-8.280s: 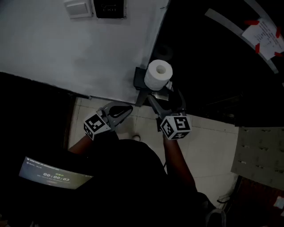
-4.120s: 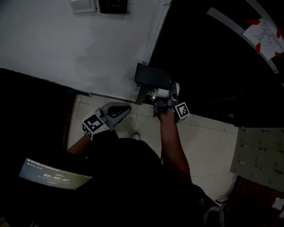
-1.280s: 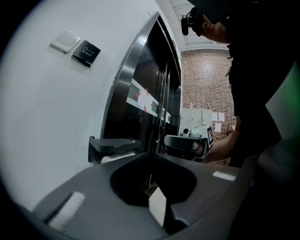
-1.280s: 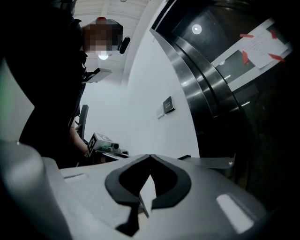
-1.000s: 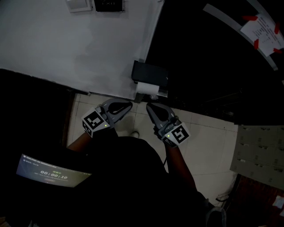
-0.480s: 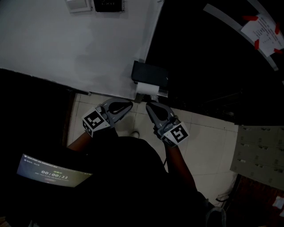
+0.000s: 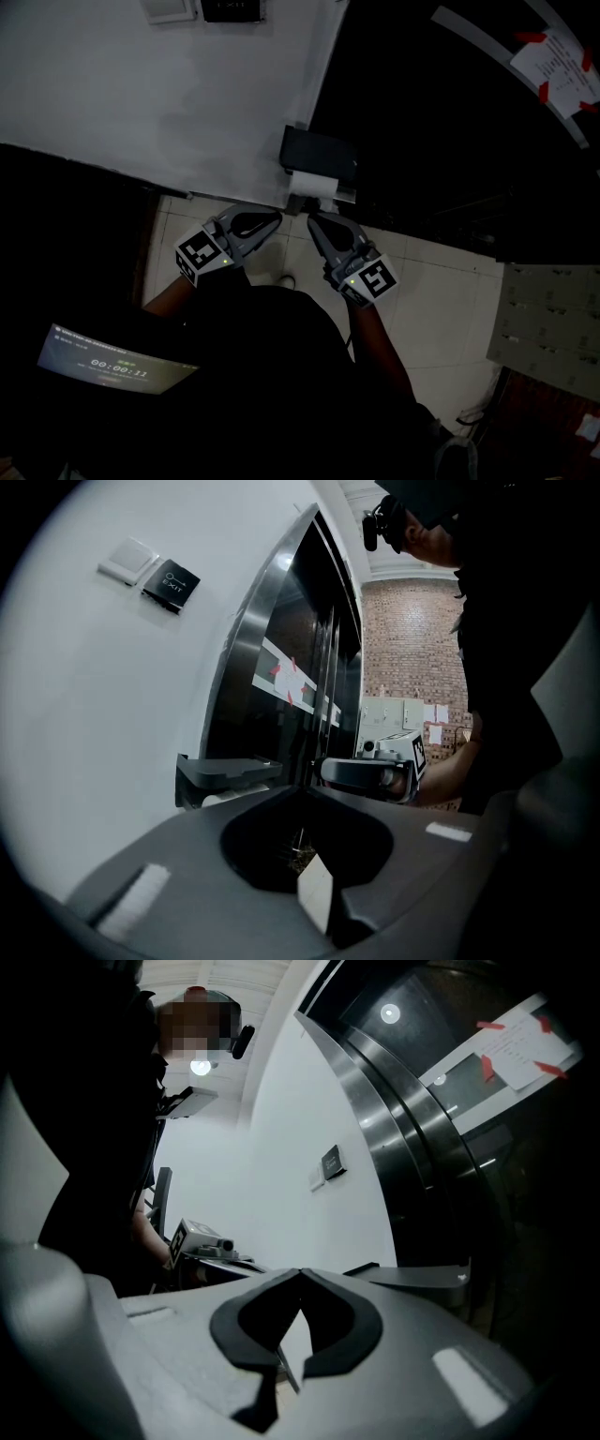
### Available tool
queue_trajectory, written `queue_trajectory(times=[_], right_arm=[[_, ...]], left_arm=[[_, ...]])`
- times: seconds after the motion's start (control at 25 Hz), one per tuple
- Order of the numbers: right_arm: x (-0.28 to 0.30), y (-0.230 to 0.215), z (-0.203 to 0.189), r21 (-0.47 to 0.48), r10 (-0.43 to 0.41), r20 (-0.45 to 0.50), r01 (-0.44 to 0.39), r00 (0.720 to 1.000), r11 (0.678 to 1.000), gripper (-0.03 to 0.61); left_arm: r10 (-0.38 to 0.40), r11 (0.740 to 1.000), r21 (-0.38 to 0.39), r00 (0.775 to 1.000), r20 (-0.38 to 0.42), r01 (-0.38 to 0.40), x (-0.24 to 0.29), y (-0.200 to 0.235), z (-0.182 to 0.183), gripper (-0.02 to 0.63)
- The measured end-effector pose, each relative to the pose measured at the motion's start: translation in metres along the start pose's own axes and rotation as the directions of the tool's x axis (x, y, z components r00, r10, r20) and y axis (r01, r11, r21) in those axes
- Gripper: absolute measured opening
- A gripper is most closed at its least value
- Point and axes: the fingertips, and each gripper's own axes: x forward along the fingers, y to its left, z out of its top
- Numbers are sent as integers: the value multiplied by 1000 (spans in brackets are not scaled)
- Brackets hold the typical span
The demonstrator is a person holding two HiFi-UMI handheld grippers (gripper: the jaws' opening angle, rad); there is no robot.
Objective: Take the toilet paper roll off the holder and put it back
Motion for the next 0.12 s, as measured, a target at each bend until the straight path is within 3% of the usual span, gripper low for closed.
queue_trajectory(times=[0.12], right_arm=[[1,0,0,-2,0,1,0,1000,1000,0]], left_arm=[[-3,1000,-9,1000,-3,3,0,-2,1,5]])
